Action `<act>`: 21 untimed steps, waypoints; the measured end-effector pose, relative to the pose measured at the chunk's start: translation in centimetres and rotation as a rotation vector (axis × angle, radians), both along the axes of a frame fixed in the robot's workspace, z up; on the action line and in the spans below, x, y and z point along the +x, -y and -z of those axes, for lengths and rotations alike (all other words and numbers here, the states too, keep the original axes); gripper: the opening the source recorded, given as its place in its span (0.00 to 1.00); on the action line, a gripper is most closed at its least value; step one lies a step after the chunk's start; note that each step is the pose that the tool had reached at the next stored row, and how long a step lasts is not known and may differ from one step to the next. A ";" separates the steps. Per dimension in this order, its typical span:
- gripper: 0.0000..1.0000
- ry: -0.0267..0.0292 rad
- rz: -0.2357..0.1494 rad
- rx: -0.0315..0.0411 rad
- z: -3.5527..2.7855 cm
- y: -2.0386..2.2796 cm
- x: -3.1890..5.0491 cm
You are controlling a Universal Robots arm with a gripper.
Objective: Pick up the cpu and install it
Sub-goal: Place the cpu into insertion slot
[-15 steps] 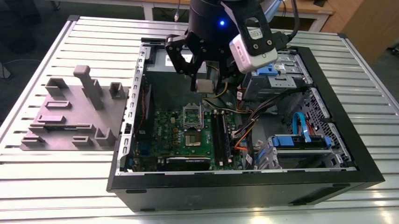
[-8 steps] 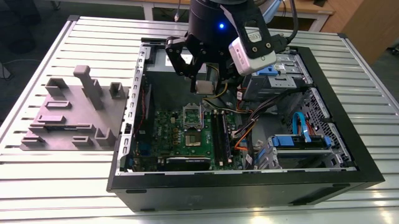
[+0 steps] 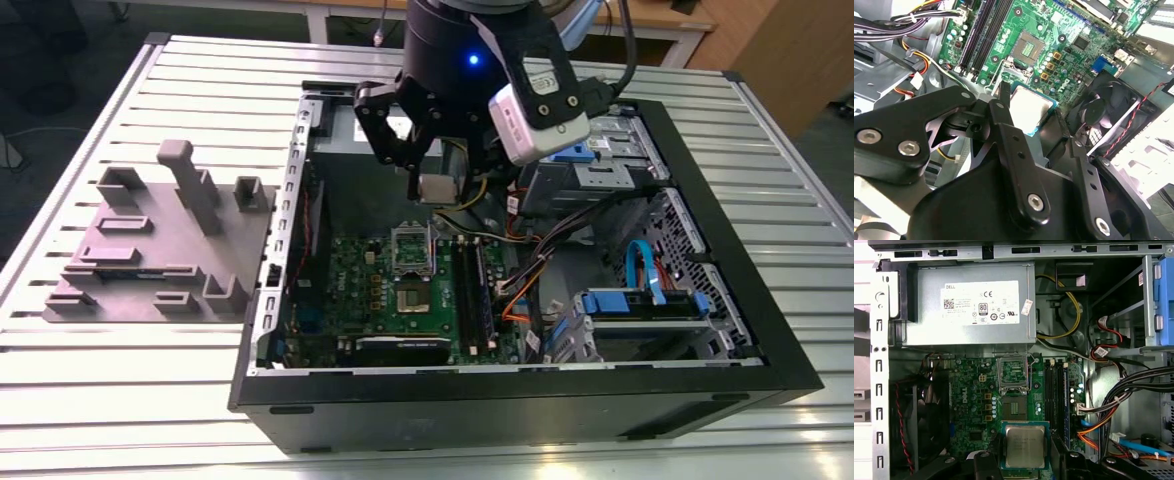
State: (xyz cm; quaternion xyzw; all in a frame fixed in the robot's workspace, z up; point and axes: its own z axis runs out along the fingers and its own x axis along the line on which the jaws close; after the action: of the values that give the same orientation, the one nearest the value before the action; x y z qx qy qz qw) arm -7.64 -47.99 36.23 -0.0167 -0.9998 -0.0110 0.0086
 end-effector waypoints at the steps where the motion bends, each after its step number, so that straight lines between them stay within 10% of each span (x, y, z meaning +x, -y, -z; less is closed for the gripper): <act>1: 0.47 0.0000 0.000 0.0000 0.05 0.00 0.00; 21: 0.47 -0.0001 0.000 -0.0003 0.75 0.10 0.00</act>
State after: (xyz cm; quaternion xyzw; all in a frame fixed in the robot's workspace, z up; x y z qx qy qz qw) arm -7.64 -48.09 35.48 -0.0167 -0.9998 -0.0109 0.0086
